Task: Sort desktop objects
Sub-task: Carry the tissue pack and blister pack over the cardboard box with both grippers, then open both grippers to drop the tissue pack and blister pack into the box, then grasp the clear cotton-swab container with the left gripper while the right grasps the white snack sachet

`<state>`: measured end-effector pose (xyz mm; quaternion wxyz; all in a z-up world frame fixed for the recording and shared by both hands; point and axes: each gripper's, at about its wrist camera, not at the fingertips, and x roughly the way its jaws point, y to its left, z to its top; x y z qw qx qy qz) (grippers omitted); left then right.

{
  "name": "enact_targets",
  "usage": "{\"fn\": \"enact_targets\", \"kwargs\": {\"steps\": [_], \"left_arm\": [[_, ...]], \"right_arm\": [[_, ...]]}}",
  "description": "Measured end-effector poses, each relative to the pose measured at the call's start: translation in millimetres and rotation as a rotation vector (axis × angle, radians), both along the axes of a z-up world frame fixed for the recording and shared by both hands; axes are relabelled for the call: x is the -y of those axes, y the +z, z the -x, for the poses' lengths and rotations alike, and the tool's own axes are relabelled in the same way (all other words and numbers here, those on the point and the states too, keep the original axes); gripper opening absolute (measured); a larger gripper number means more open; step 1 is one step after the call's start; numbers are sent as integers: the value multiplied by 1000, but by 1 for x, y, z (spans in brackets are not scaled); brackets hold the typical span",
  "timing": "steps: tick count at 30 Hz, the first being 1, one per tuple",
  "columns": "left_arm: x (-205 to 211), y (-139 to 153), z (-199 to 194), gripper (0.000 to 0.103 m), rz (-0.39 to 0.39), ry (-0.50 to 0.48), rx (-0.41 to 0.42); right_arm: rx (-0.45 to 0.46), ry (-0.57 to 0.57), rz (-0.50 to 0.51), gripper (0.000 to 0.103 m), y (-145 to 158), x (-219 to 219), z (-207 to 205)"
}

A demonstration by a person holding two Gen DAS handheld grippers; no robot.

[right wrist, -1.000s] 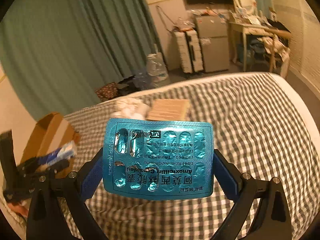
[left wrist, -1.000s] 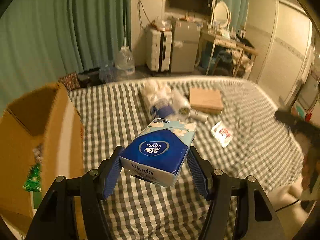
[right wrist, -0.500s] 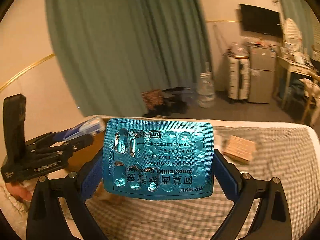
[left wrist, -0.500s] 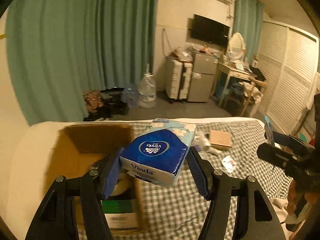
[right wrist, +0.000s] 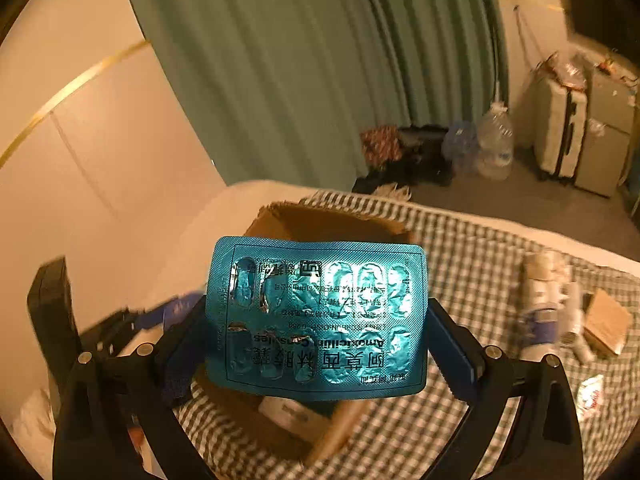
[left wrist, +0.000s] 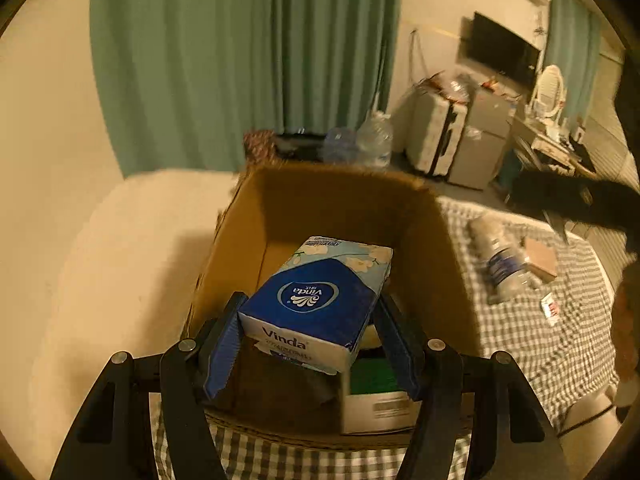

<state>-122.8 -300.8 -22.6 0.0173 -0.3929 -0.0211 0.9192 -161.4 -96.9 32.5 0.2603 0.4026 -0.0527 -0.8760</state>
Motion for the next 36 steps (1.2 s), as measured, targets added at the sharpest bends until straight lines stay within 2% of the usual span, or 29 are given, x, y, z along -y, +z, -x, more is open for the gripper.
{"fn": "enact_targets", "kwargs": {"steps": [4,6,7,8,11,20,25,29,36], "left_arm": [[7,-27,4,68,34,-32,39],[6,-34,5,79,32,-69,69],[5,-36,4,91,28,-81,82],[5,-38,4,96,21,-95,94],[4,-36,-3,96,29,-113,88],[4,-20,-18,96,-24,-77,51],[-12,0,-32,97,-7,-78,18],[-38,10,-43,98,-35,-85,-5],[-123,5,-43,98,-25,-153,-4]], "right_arm": [[85,18,10,99,-26,30,34],[126,32,7,99,-36,46,46],[143,38,14,99,-39,53,50],[157,41,18,99,-42,57,54],[179,27,9,99,-45,61,60],[118,-53,-24,99,-18,43,41],[64,-104,-27,99,3,2,12],[28,-180,-50,99,11,-54,-15],[28,-378,-84,99,4,-180,-47]]}}
